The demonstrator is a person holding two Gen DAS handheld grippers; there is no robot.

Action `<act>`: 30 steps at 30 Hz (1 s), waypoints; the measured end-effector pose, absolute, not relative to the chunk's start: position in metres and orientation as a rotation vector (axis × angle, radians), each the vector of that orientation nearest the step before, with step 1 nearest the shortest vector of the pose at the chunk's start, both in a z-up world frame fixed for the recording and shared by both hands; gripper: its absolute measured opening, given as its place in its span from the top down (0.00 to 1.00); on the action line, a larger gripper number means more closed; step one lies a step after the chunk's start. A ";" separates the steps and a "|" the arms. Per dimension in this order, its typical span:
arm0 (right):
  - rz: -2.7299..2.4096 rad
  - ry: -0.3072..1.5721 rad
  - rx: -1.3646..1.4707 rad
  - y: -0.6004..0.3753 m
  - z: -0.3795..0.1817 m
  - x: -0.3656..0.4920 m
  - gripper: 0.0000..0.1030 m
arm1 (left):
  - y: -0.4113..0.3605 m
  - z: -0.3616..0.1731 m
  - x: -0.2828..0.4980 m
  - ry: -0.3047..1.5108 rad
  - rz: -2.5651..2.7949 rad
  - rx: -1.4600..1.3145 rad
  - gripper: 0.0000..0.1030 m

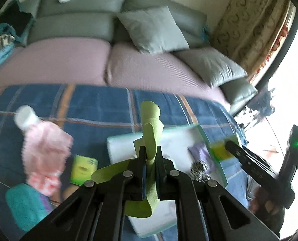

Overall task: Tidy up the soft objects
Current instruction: 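Carry the tissue pack and green cloth over the tray and open both tools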

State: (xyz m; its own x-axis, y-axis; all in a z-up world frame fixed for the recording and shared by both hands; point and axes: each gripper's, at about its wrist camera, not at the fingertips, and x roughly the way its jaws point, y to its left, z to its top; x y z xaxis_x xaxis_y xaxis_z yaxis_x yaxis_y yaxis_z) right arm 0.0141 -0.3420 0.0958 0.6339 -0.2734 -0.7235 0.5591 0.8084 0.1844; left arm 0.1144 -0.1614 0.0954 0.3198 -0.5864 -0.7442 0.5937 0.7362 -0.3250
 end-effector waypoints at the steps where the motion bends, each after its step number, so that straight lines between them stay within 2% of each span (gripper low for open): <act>1: -0.488 0.752 0.414 -0.342 0.091 0.018 0.50 | -0.170 0.089 0.112 0.990 -0.792 0.011 0.93; 10: -0.489 0.828 0.413 -0.349 0.056 0.039 0.50 | -0.217 0.039 0.113 1.037 -0.795 0.094 0.93; 19: -0.506 0.895 0.389 -0.351 0.036 0.051 0.49 | -0.236 0.015 0.117 1.038 -0.772 0.168 0.92; 21: -0.520 0.905 0.378 -0.350 0.037 0.051 0.49 | -0.237 0.015 0.114 1.041 -0.775 0.179 0.83; 23: -0.524 0.904 0.380 -0.350 0.039 0.049 0.49 | -0.236 0.017 0.112 1.037 -0.776 0.181 0.58; 26: -0.529 0.899 0.380 -0.351 0.044 0.046 0.43 | -0.233 0.026 0.110 1.025 -0.780 0.168 0.55; 27: -0.537 0.897 0.374 -0.350 0.046 0.044 0.38 | -0.232 0.029 0.110 1.023 -0.781 0.167 0.54; 30: -0.548 0.880 0.354 -0.347 0.056 0.040 0.34 | -0.227 0.040 0.110 1.003 -0.779 0.154 0.41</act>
